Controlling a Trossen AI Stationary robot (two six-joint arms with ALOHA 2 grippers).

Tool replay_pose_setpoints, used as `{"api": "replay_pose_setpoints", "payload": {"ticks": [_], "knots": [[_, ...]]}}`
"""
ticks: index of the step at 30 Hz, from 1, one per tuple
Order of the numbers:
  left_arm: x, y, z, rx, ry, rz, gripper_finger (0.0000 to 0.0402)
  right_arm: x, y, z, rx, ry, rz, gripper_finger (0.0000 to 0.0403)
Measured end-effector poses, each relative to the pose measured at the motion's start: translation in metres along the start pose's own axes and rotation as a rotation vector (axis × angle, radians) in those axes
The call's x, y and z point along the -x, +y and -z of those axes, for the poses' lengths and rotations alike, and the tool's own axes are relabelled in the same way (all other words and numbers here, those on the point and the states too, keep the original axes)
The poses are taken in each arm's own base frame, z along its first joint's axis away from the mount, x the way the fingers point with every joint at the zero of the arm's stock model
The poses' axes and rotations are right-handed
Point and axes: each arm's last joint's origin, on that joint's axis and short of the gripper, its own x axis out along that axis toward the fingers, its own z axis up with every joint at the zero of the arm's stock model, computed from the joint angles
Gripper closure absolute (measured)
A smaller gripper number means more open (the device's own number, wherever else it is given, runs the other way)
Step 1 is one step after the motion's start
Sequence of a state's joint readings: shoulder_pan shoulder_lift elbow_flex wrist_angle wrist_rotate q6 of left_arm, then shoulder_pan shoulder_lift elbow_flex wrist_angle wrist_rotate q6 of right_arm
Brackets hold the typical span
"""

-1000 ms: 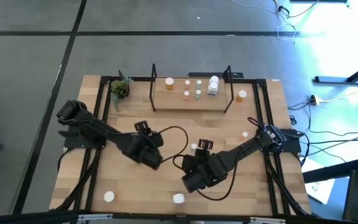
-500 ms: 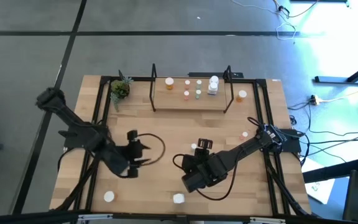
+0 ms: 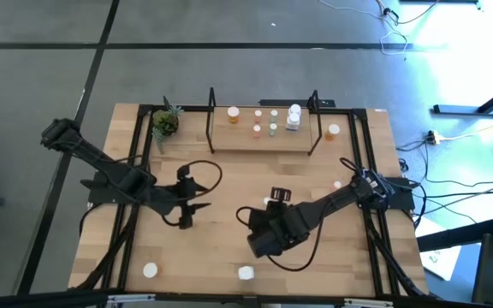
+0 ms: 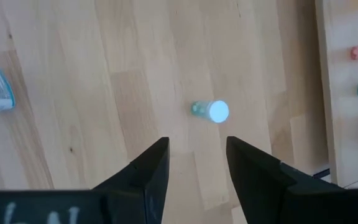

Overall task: Pick and place medicine bottles onto shelf by color
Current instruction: Put the green pill bottle on the shelf aligned with the green bottles

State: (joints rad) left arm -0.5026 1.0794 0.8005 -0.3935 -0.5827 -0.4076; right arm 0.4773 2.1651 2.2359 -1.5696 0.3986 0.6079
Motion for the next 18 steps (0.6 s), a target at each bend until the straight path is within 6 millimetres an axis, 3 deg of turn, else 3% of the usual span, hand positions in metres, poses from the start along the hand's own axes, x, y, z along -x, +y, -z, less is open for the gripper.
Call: {"api": "replay_pose_setpoints", "payload": {"ticks": [10,18], "knots": [[0.0,0.0,0.0,0.005,0.001,-0.002,0.0207,-0.015,-0.028,-0.018,0.198,0.062,-0.086,0.0241],[0.002,-0.003,0.002,-0.014,0.006,0.015,0.0207,-0.026,-0.049,-0.034,0.183,0.038,-0.115,0.0241]]}}
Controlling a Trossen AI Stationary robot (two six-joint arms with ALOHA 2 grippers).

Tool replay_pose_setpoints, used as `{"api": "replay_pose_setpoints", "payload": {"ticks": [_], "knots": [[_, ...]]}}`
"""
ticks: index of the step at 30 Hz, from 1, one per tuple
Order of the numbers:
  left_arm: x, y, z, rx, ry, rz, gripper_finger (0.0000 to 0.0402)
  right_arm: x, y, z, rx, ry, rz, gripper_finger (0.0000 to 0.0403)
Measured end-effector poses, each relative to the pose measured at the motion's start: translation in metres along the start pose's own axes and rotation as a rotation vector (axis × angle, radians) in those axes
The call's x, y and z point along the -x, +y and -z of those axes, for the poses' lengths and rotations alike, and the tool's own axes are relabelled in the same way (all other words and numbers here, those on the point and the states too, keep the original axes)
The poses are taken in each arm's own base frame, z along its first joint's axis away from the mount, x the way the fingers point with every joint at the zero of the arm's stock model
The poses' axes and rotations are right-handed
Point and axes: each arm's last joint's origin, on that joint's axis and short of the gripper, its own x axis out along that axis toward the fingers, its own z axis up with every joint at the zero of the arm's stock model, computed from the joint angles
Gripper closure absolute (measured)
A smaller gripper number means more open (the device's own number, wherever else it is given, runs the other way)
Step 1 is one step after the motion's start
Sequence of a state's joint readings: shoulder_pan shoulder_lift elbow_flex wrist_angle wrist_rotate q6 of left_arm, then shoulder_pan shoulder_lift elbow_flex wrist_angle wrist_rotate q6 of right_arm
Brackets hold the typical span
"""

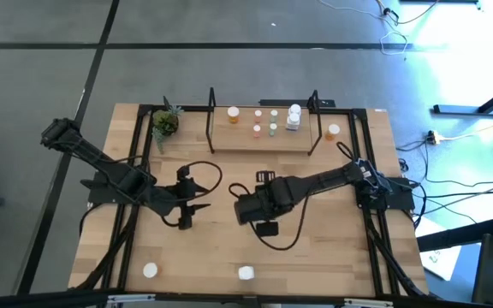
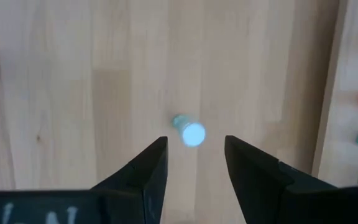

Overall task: Pick and place medicine bottles onto shelf by color
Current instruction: Put the green pill bottle on the shelf aligned with the green bottles

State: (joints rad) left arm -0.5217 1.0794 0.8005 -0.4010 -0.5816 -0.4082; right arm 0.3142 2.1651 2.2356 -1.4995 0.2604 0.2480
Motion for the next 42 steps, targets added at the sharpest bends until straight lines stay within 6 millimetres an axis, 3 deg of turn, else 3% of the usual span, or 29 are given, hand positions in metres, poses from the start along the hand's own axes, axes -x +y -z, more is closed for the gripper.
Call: {"api": "replay_pose_setpoints", "payload": {"ticks": [4,13,19,23,28,42], "knots": [[0.001,-0.002,0.001,-0.009,0.005,0.006,0.0207,-0.003,-0.001,-0.003,0.01,-0.023,-0.004,0.0241],[0.005,-0.007,0.004,-0.029,0.007,0.033,0.0207,-0.048,0.007,0.008,0.013,0.092,0.01,0.0241],[0.007,-0.01,0.005,-0.036,0.007,0.045,0.0207,-0.073,-0.005,0.018,0.03,0.119,-0.022,0.0241],[0.006,-0.009,0.005,-0.036,0.006,0.044,0.0207,-0.074,-0.022,0.027,-0.027,0.062,-0.039,0.0241],[0.007,-0.009,0.004,-0.036,0.003,0.039,0.0207,-0.073,-0.033,0.04,-0.087,-0.053,-0.211,0.0241],[0.002,-0.003,0.002,-0.016,-0.001,-0.002,0.0207,-0.075,-0.035,0.05,-0.093,-0.065,-0.222,0.0241]]}}
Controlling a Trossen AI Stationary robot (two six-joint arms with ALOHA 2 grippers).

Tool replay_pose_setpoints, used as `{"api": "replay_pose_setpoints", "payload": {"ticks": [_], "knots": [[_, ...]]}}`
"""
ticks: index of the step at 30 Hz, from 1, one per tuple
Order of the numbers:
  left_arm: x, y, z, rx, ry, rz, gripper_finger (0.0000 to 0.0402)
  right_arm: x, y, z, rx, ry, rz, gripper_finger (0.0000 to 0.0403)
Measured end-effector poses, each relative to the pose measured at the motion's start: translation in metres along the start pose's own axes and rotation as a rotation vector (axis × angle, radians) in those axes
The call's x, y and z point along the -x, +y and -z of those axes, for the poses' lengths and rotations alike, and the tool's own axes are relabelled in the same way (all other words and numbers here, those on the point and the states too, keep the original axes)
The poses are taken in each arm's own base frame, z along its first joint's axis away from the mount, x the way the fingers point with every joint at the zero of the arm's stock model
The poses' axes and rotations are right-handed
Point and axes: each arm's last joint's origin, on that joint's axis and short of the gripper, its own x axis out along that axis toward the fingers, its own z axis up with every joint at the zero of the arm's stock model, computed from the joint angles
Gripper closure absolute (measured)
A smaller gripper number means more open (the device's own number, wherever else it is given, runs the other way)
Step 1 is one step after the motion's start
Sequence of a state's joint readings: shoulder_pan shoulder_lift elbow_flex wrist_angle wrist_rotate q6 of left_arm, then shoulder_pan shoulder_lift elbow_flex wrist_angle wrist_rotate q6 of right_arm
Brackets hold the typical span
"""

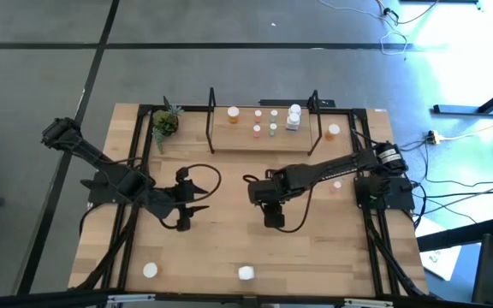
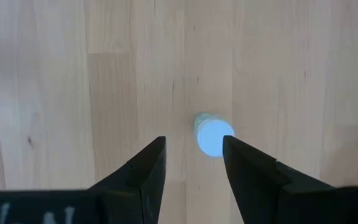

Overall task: Pick and place medicine bottles onto shelf by color
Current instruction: Put the green pill bottle on the shelf aligned with the green bottles

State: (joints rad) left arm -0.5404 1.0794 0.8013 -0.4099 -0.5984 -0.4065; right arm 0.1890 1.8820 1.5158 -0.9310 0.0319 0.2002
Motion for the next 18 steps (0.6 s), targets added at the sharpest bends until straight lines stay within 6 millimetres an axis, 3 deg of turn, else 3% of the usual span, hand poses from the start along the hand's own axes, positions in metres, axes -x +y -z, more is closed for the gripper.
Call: {"api": "replay_pose_setpoints", "payload": {"ticks": [7,18], "knots": [[-0.0022,0.0036,-0.0013,0.011,0.0,-0.017,0.0207,-0.0001,0.0,0.0,0.071,0.001,0.001,0.0241],[-0.0026,0.0041,-0.0015,0.013,0.0,-0.019,0.0207,-0.0004,0.0001,-0.0003,0.047,-0.002,0.0,0.0241]]}}
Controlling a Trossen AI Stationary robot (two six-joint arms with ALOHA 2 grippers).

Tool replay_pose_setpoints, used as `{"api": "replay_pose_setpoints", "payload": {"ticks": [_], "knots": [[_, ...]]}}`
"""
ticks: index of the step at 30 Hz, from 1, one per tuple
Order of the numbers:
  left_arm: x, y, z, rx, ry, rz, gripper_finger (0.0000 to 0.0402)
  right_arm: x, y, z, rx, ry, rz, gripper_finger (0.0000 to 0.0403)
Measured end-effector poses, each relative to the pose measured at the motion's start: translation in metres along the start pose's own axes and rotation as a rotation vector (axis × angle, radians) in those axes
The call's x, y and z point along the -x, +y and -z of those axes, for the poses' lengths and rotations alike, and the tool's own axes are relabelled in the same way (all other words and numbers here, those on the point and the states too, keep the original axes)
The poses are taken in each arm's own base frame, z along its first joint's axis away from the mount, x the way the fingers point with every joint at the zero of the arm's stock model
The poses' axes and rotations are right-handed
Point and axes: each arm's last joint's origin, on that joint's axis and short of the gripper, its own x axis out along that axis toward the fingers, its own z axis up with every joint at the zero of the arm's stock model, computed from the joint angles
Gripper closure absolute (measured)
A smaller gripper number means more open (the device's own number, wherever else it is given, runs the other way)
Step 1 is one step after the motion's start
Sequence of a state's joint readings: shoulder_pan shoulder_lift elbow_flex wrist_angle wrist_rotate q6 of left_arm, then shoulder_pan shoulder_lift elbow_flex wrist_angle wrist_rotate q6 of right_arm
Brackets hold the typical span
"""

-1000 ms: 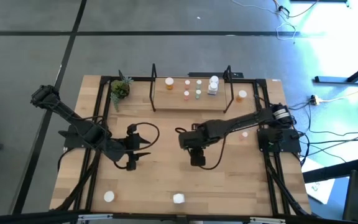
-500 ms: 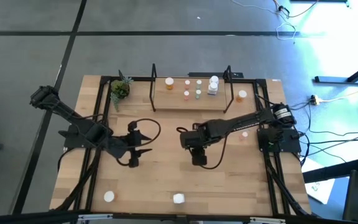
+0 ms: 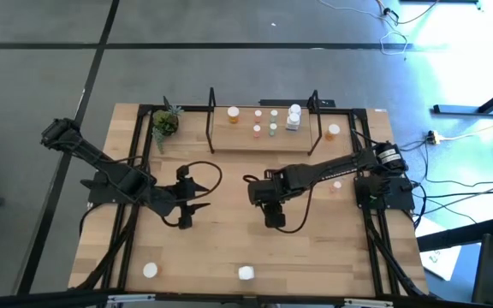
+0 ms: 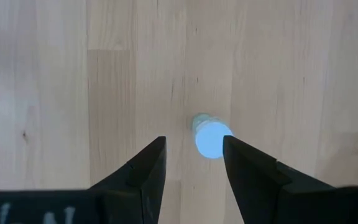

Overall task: Pick and place medicine bottles onto shelf by color
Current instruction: Put the green pill bottle on the shelf aligned with the green bottles

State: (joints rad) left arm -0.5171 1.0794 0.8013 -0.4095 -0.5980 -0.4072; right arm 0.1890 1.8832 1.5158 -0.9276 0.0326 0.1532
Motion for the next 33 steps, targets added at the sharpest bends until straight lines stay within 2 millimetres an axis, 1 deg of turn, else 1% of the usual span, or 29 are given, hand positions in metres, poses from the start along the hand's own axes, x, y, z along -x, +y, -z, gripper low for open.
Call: {"api": "replay_pose_setpoints", "payload": {"ticks": [6,20,22,28,33], "knots": [[0.0,0.0,0.0,0.0,0.0,0.0,0.0207,0.0,0.0,-0.002,0.0,-0.024,-0.004,0.0241],[0.0,0.0,0.0,0.0,0.0,0.0,0.0207,0.0,0.001,-0.002,0.0,-0.012,-0.042,0.024],[0.0,0.0,0.0,0.0,0.0,0.001,0.0207,0.0,0.001,-0.001,-0.003,-0.01,-0.041,0.0231],[0.0,0.0,0.0,0.0,0.0,0.0,0.0207,0.0,0.0,-0.001,-0.003,-0.002,-0.026,0.0184],[0.0,0.0,0.0,0.001,0.0,0.001,0.0207,-0.018,-0.006,0.007,-0.016,0.029,-0.008,0.0171]]}}
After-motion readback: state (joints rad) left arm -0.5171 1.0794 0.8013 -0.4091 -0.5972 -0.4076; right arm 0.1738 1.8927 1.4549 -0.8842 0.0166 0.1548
